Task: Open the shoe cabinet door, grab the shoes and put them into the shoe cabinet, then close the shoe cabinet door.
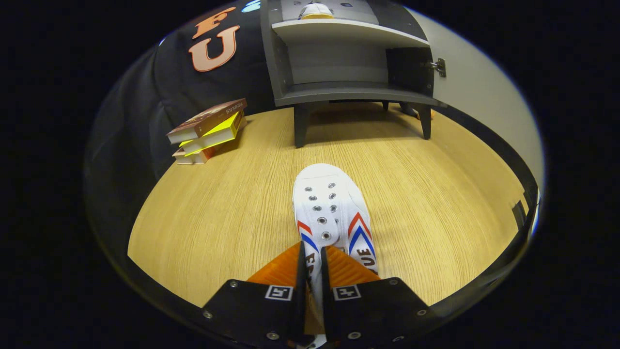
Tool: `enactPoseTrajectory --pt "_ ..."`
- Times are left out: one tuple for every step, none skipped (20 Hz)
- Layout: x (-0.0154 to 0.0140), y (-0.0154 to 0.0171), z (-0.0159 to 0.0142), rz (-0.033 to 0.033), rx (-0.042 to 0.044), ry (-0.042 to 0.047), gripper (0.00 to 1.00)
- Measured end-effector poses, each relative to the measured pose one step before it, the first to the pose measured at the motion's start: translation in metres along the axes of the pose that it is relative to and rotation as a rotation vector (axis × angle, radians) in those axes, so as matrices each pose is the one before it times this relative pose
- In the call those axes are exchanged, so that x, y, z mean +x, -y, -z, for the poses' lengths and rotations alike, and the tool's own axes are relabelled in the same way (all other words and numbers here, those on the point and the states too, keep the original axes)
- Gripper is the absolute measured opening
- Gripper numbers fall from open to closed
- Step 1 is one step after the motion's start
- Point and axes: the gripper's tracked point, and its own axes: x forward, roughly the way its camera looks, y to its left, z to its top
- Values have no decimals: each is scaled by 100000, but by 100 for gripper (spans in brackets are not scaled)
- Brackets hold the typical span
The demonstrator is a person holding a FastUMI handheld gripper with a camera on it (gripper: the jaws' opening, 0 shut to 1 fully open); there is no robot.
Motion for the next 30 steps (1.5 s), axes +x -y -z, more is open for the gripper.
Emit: enactPoseTrajectory --pt "-452 1 126 -495 1437 -2275 11" --pt "39 -230 -304 -1211 608 -1004 4" --pt "-192 88 -265 -345 530 -1286 2" --pt "-312 -61 -412 -110 1335 1076 1" --pt "-378 126 -842 56 1405 2315 1" --pt "-109 135 -801 -625 247 1490 1" --pt "-325 190 -677 -284 325 639 1" --pt "-728 301 -982 -216 -24 1090 1" --pt "-927 586 -1142 -23 -75 1527 1" --pt "-1119 352 -1341 -236 14 1992 1" --pt "-899 274 -1375 -178 181 2221 0" --pt "-792 131 -1341 -340 -147 1825 1" --pt "-1075 464 -1494 -53 -277 2285 1" --pt "-856 320 -1494 -199 -635 1704 1" --pt "-887 343 -1483 329 -733 2108 0" --pt "-655 64 -1525 -149 -873 1822 0" --pt "-940 373 -1585 69 -946 2217 1" --pt "-931 342 -1747 -192 -555 1879 0" --pt "-908 408 -1547 -8 -914 1540 0" --pt "-587 172 -1670 -220 -448 1817 0" --pt "-570 322 -1577 -41 -1495 1338 0" --pt "-134 130 -1494 174 -1310 1928 0" --pt "-354 36 -1220 370 -1916 1555 0" --pt "242 38 -1590 508 -1395 2323 0" --pt "-94 370 -1342 745 -1869 1154 0" --pt "137 481 -1345 1442 -859 1274 0" --pt "50 440 -1396 523 -1009 1200 0" --pt "162 258 -1480 836 -913 1676 0" --pt "174 309 -1181 408 -747 834 0" --pt "215 246 -1273 192 -1042 973 0"
